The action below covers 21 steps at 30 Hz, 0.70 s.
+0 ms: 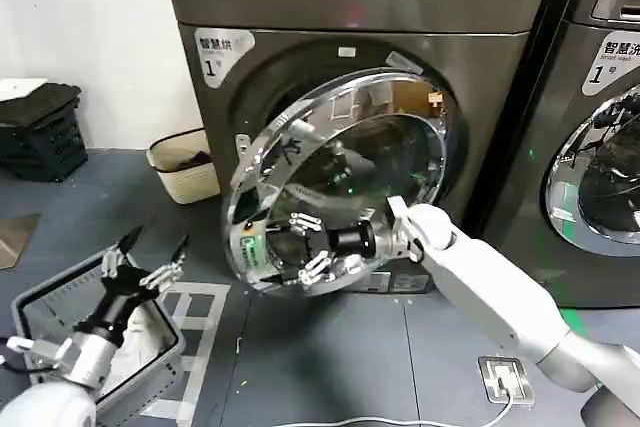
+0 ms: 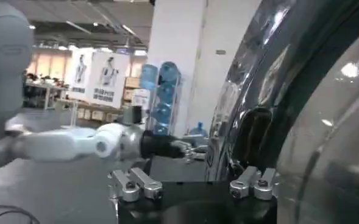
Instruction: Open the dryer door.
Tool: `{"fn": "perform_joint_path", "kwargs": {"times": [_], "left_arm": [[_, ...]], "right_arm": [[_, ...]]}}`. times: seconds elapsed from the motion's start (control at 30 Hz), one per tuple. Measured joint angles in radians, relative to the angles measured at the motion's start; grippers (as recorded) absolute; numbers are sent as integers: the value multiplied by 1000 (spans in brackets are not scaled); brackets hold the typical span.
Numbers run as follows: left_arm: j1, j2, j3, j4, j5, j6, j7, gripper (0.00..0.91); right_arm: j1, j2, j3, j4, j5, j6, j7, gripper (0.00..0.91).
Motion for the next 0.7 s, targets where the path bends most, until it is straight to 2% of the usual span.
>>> {"fn": "perform_joint_path", "kwargs": {"times": [0.17, 0.37, 0.47, 0.7], "left_arm": [[-81, 32, 36, 58, -20, 6, 1, 907], [-169, 58, 82, 130, -31, 7, 11, 907], [-206, 64, 109, 160, -30, 7, 24, 907], [-285, 67, 187, 223, -26, 7, 54, 907]], "right_arm": [[-27, -32, 27, 37, 0, 2, -59, 907], [-55, -71, 57, 77, -12, 33, -93, 907], [-72, -91, 79, 81, -32, 52, -106, 907], [-119, -125, 164, 58, -33, 49, -95, 907]]}}
